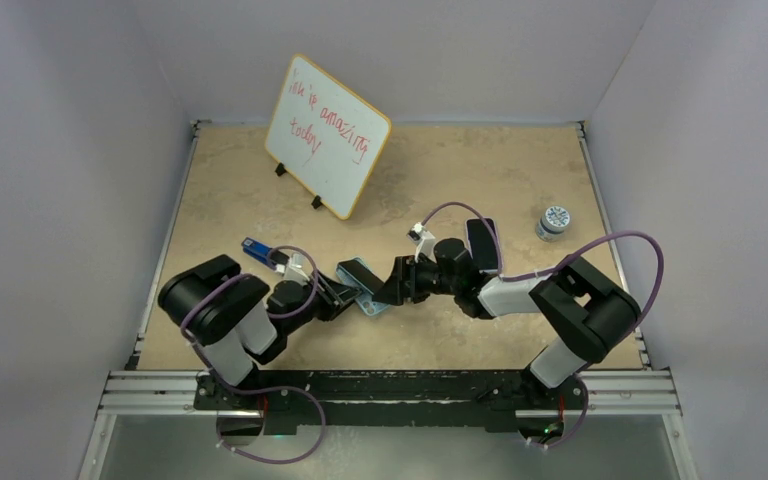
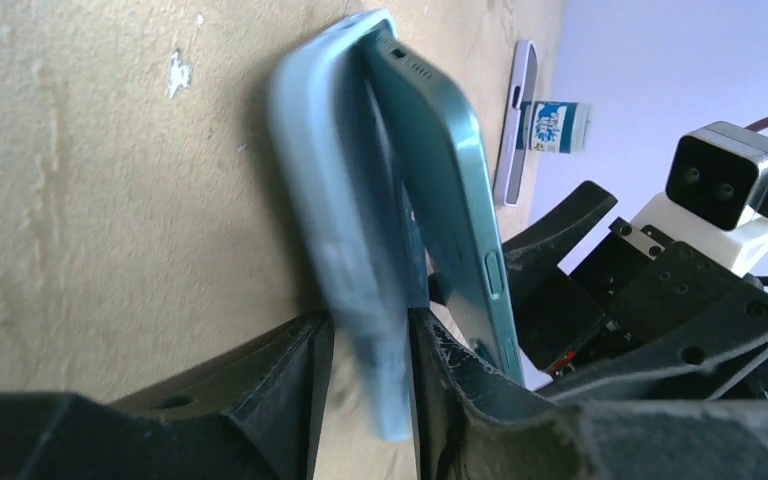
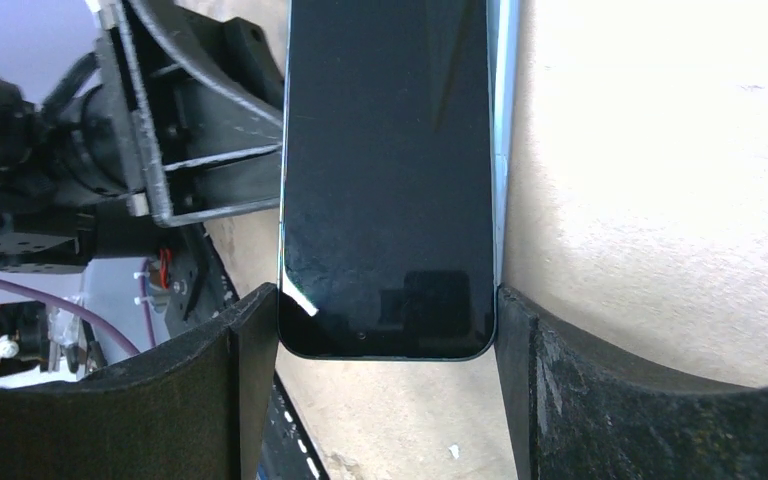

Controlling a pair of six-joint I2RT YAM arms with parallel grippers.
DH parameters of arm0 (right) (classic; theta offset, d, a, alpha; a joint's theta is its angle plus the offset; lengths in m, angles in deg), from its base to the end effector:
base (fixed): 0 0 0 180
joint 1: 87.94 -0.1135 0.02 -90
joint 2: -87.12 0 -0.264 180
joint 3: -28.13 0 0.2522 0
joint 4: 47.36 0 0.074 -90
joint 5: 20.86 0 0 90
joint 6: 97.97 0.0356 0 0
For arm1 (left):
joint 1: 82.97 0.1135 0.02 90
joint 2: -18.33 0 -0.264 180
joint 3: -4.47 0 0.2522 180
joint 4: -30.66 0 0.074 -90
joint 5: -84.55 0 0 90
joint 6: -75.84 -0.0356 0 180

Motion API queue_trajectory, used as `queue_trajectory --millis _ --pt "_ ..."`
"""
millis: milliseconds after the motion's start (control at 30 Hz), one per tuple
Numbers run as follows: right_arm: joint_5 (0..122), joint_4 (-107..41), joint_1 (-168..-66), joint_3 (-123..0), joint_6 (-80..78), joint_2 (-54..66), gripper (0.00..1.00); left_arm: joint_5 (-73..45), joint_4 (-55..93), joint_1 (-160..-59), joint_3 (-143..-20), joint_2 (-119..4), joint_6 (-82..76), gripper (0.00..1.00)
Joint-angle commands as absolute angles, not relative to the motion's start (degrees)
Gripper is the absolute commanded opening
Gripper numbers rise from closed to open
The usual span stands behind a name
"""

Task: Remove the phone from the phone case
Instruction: Remove the phone from the phone case.

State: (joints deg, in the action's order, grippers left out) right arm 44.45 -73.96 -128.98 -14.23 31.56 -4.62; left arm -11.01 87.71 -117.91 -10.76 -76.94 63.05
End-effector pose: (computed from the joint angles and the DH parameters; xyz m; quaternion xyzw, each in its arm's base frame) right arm 0.2092 0.2018 0.1448 -0.1291 0.8119 0.4855 0.2974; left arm 0.1526 -0.1108 0.0852 -0.2753 0.7865 -0.4801 0.2742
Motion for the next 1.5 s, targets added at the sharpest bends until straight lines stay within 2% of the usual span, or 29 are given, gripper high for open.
queue_trajectory --millis 0,267,433,567,1033,1233,1467 --pt "40.3 -77.3 -128.9 -14.7 35.0 -3.0 0.00 -8.5 87.6 -117.9 -6.9 -86.2 62.7 0.35" --pt "39.8 -76.6 -128.5 -13.9 34.7 -0.9 0.00 -9.7 100.6 -117.9 -5.8 -98.3 65.6 0.32" --pt "41.3 -73.6 -128.5 -14.4 32.9 -0.2 0.00 -9.4 102.9 -117.9 -4.8 -97.6 65.7 0.39" --pt "42.5 -72.2 -128.5 -14.5 31.9 -0.3 0.00 -8.6 96.3 -117.9 -4.8 -90.6 64.8 0.44" --pt "46.5 -68.2 -128.5 -15.6 28.2 0.6 0.00 -1.8 51.1 -117.9 -8.8 -49.9 60.2 0.57" --pt "47.0 -68.3 -128.5 -15.9 27.8 0.4 0.00 -2.5 46.3 -117.9 -11.8 -42.2 59.9 0.58" --pt "47.3 -68.1 -128.5 -15.9 27.4 0.3 0.00 -3.3 46.7 -118.1 -16.1 -42.2 59.6 0.58"
